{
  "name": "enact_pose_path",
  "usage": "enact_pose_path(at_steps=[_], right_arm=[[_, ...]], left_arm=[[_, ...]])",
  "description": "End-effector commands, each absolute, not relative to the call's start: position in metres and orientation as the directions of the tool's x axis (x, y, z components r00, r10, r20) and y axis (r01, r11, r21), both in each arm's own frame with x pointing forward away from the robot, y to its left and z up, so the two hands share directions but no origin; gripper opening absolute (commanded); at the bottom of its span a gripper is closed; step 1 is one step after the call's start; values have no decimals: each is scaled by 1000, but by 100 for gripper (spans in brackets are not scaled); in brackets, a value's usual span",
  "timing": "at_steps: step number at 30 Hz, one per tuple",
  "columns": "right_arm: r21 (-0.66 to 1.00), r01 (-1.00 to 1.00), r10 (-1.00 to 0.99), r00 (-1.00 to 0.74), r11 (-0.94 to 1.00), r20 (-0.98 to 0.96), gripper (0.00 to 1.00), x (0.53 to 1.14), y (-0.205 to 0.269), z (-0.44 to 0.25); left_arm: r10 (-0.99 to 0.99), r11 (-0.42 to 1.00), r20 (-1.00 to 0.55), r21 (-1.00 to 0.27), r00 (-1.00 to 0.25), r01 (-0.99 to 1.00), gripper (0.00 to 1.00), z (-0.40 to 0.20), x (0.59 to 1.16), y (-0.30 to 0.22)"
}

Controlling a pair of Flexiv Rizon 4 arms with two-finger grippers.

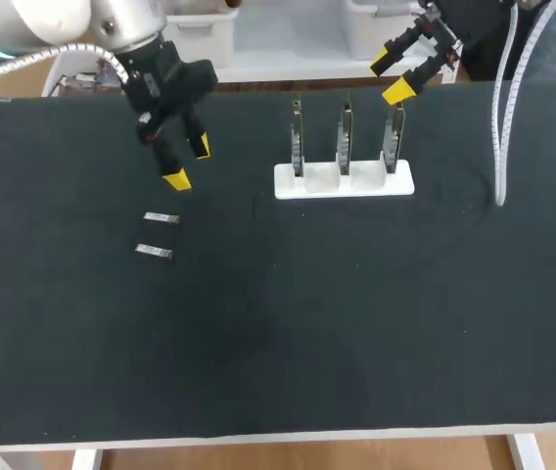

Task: Pick up the optical module with the left hand, and insert it into the network port with the right hand.

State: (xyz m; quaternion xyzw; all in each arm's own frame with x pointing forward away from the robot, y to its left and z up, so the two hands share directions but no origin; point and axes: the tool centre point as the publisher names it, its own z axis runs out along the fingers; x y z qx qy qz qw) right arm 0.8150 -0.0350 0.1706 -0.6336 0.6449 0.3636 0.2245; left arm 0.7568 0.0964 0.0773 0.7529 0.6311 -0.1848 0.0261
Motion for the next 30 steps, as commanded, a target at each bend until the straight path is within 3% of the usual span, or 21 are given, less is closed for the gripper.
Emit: enact_pose_path(at_steps=[1,18,26,30], right_arm=[[356,-893,-657,-97,-274,-748,100,824,-35,172],[356,-893,-657,-97,-274,-748,100,824,-35,172],[356,-893,-657,-97,-274,-748,100,824,-35,172],[356,-893,-657,-97,-274,-748,100,824,-35,172]], left_arm=[[944,-193,-302,-179,133,965,100,79,750,100],[930,-156,-356,-148,95,977,100,85,756,102],[940,-318,-162,-111,299,941,100,71,761,72],[943,-320,-140,-122,303,939,100,61,759,79]])
